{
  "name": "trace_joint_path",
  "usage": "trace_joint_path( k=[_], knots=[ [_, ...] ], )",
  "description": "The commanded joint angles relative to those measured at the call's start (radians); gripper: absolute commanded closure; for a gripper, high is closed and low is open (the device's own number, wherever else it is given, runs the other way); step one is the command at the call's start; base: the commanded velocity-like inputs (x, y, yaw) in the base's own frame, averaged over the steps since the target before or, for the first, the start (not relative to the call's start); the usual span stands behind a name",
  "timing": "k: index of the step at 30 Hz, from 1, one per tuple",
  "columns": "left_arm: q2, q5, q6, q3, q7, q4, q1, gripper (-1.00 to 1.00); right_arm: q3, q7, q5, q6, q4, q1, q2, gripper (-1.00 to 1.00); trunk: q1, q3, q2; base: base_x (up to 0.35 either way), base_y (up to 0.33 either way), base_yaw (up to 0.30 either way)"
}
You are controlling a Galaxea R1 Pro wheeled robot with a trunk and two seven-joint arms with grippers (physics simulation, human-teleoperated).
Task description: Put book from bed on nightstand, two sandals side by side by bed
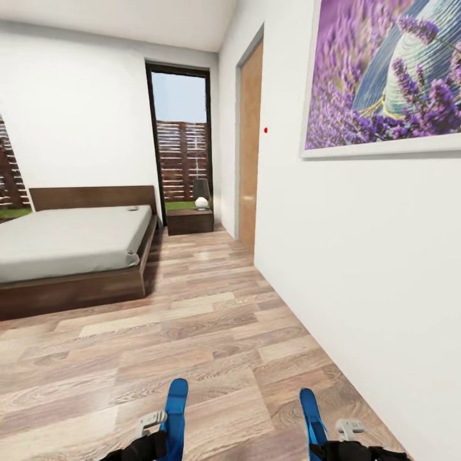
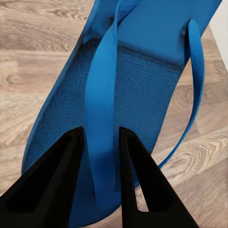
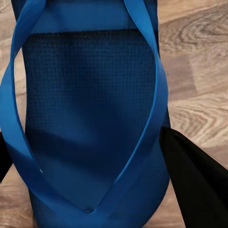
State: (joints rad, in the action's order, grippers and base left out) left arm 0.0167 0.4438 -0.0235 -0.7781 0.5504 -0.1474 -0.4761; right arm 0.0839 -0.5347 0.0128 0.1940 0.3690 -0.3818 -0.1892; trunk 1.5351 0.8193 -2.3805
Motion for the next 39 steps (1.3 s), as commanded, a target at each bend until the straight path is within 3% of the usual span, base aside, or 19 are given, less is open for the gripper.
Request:
trace_joint_path(
  k=[1, 21, 39],
  knots=[
    [0.000, 0.009, -0.003, -0.009, 0.003, 0.000, -0.001, 1.00, 0.008, -0.006, 0.003, 0.010, 0.002, 0.000, 0.001, 1.00, 0.000, 0.001, 0.000, 0.000, 0.000, 0.294],
    [-0.001, 0.007, -0.003, -0.008, 0.003, 0.000, -0.001, 1.00, 0.008, -0.010, 0.004, 0.010, 0.002, 0.000, 0.000, 1.00, 0.000, 0.001, 0.000, 0.000, 0.000, 0.289],
    [-0.001, 0.007, -0.003, -0.008, 0.003, 0.000, 0.000, 1.00, 0.012, -0.010, 0.010, 0.011, -0.095, 0.000, -0.001, 1.00, 0.000, 0.001, 0.000, 0.000, 0.000, 0.022]
  ],
)
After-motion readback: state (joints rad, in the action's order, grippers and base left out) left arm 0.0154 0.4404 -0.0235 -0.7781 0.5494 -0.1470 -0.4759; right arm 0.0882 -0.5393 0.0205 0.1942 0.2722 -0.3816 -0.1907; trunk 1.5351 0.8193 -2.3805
